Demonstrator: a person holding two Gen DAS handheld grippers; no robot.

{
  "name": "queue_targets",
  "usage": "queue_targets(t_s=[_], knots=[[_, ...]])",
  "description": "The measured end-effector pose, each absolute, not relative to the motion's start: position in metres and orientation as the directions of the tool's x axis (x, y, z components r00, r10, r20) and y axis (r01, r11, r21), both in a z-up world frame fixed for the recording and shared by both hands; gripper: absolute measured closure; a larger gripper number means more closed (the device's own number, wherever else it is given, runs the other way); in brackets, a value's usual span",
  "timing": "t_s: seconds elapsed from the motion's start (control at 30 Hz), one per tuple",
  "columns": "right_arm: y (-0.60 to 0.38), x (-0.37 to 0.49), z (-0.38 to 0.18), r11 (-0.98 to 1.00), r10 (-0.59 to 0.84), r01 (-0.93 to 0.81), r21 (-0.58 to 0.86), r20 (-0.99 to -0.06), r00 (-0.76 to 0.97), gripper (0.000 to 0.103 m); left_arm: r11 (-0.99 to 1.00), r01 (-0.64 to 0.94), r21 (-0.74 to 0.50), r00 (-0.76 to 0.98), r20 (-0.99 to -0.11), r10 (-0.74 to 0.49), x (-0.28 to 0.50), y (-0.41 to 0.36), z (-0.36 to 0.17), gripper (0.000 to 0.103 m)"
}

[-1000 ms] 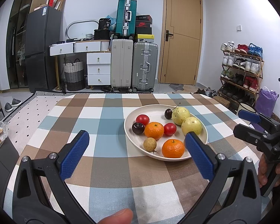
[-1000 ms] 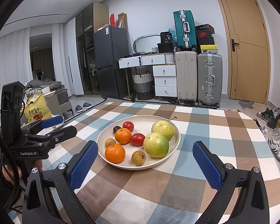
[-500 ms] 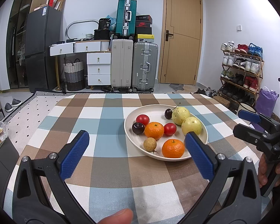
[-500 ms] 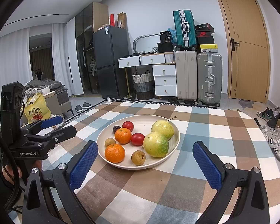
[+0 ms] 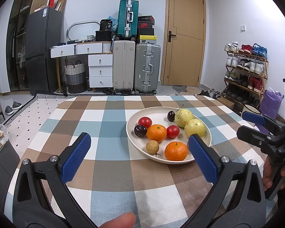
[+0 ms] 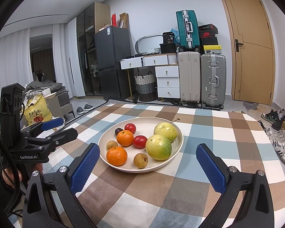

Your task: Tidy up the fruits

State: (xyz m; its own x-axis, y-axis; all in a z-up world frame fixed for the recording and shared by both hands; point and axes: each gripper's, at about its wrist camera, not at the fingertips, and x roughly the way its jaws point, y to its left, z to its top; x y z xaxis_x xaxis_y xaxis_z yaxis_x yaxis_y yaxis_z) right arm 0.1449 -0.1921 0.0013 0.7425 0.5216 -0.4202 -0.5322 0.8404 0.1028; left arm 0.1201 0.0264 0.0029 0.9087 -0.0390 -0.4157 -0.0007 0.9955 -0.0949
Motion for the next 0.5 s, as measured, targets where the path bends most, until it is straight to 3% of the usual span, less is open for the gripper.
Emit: queue_targets(t_s=[0.5], knots=[[-0.1919,0.1448,0.0013,0.84,0.522,-0.533,0.102,-0.42,0.742,0.0,0.996,0.006,-0.093,0.911,-0.41,-0.044,0.1213,0.0276,0.0047,0.001]])
